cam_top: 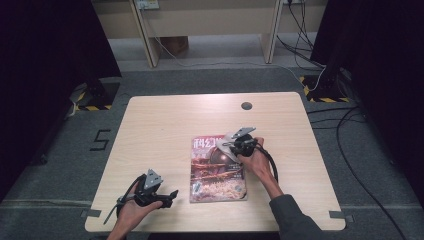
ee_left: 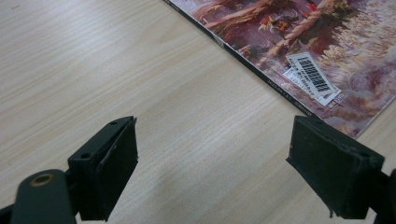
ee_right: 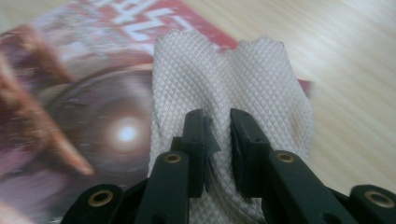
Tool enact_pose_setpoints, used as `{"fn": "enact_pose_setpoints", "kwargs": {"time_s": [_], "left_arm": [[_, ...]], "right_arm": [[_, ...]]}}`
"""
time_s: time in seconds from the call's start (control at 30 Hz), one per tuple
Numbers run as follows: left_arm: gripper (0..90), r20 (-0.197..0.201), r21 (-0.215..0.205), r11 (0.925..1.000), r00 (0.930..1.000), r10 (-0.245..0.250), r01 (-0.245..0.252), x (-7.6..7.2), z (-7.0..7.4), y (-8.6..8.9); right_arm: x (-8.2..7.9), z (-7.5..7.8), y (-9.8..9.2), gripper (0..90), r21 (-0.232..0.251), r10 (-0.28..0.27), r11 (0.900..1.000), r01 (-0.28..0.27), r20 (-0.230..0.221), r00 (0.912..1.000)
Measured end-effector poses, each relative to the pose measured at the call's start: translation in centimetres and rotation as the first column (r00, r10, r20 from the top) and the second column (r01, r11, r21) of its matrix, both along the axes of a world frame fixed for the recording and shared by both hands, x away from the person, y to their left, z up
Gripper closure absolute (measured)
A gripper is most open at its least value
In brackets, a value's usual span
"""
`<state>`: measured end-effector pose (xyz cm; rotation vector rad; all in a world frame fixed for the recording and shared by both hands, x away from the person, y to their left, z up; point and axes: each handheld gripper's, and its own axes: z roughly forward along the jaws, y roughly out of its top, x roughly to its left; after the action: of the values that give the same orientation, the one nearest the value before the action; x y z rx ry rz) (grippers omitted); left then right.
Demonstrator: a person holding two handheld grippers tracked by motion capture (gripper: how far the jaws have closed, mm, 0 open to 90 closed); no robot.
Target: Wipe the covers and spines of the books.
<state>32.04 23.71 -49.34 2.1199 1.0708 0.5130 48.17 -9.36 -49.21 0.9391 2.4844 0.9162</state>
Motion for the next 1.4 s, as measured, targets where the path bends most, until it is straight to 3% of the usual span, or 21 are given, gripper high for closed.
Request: {"fn": "enact_pose_setpoints", "kwargs": {"time_s": [0.2,0.43,0.63,0.67,0.73,0.9,1.03,1.17,1.4], "left_arm": [[14.9,0.001,0.0,1.0,1.0,0.001,-0.001,0.0,0.0,0.0],[14.9,0.001,0.003,1.0,1.0,-0.002,0.002,0.0,0.0,0.0],[14.9,0.002,0.001,1.0,1.0,0.0,0.0,0.0,0.1,0.0],[14.9,0.002,0.001,1.0,1.0,0.0,0.0,-0.1,0.1,0.0],[14.9,0.002,0.001,1.0,1.0,0.0,0.0,-0.1,0.1,0.0],[14.9,0.003,0.001,1.0,1.0,0.002,-0.002,-0.1,0.0,0.1],[14.9,0.002,0.002,1.0,1.0,0.0,0.0,-0.1,0.0,0.0],[14.9,0.001,0.001,1.0,1.0,0.002,-0.002,-0.1,0.0,0.0],[14.9,0.002,0.003,1.0,1.0,-0.001,0.001,-0.1,0.0,0.0]], "right_arm": [[-1.7,-0.1,2.6,76.6,0.008,0.107,0.994,-0.107,-0.02,0.9941],[-3.0,-0.3,4.2,76.6,0.048,0.165,0.986,-0.163,-0.053,0.9849],[-4.3,-0.4,5.6,76.6,0.057,0.25,0.968,-0.246,-0.058,0.9666],[-4.4,-0.4,5.7,76.6,0.039,0.253,0.967,-0.251,-0.045,0.9665],[-4.3,-0.3,5.6,76.7,0.026,0.249,0.968,-0.248,-0.039,0.9678],[-3.0,-0.4,3.9,77.0,0.023,0.145,0.989,-0.144,-0.021,0.9893],[-1.7,-0.4,1.7,77.1,0.019,0.052,0.998,-0.052,-0.004,0.9987],[-1.0,-0.3,-0.2,77.9,0.031,-0.021,0.999,0.02,0.002,0.9998],[-1.4,1.5,-2.0,81.5,0.09,-0.034,0.995,0.03,0.044,0.9985]]}}
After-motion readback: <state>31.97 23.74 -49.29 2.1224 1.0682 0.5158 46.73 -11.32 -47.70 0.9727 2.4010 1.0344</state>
